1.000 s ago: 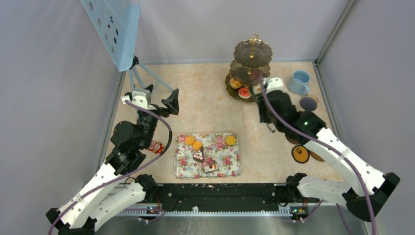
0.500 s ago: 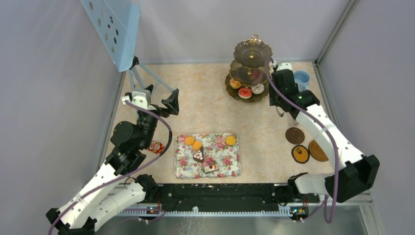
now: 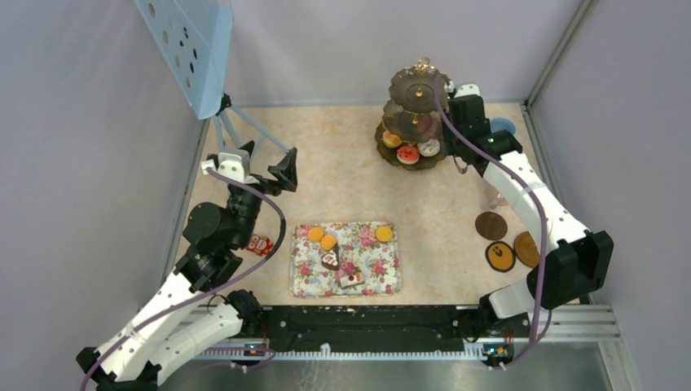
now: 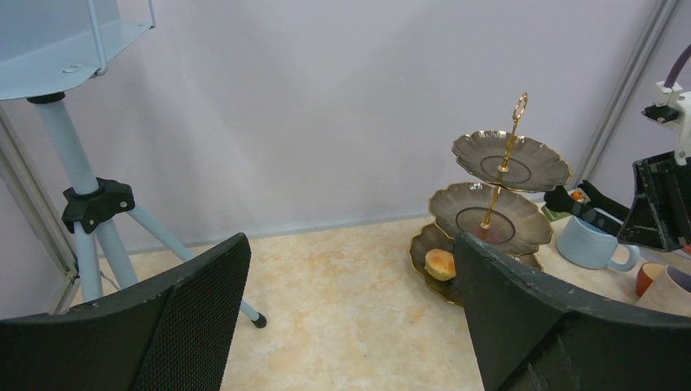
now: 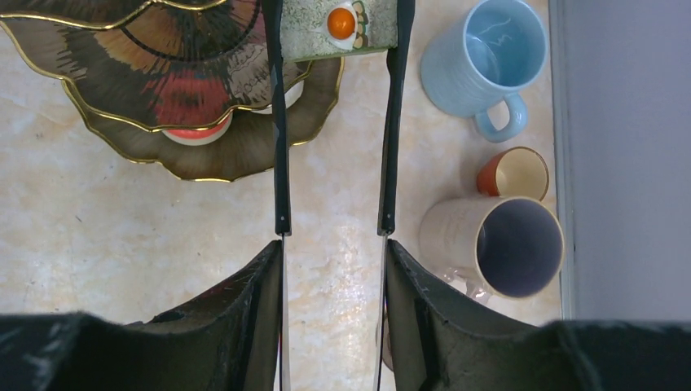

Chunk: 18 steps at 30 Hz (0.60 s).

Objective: Serve the afternoon tea

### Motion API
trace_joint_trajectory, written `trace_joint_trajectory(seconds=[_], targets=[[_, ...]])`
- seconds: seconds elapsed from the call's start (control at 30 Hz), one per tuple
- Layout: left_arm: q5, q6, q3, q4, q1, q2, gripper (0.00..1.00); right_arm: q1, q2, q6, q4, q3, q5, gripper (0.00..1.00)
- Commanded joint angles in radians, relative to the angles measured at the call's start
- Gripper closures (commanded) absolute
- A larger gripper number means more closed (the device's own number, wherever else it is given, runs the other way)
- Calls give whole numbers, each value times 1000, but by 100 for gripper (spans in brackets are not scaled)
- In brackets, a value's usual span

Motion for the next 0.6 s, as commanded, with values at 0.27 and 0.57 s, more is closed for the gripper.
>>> trace_joint_trajectory(seconds=[0.27,0.57], targets=[[10,-11,5,31,2,-5,1,-16,131,-59,125,136,-47,72],[5,-7,5,33,2,-5,1,-16,224,-80,186,179,-59,70]])
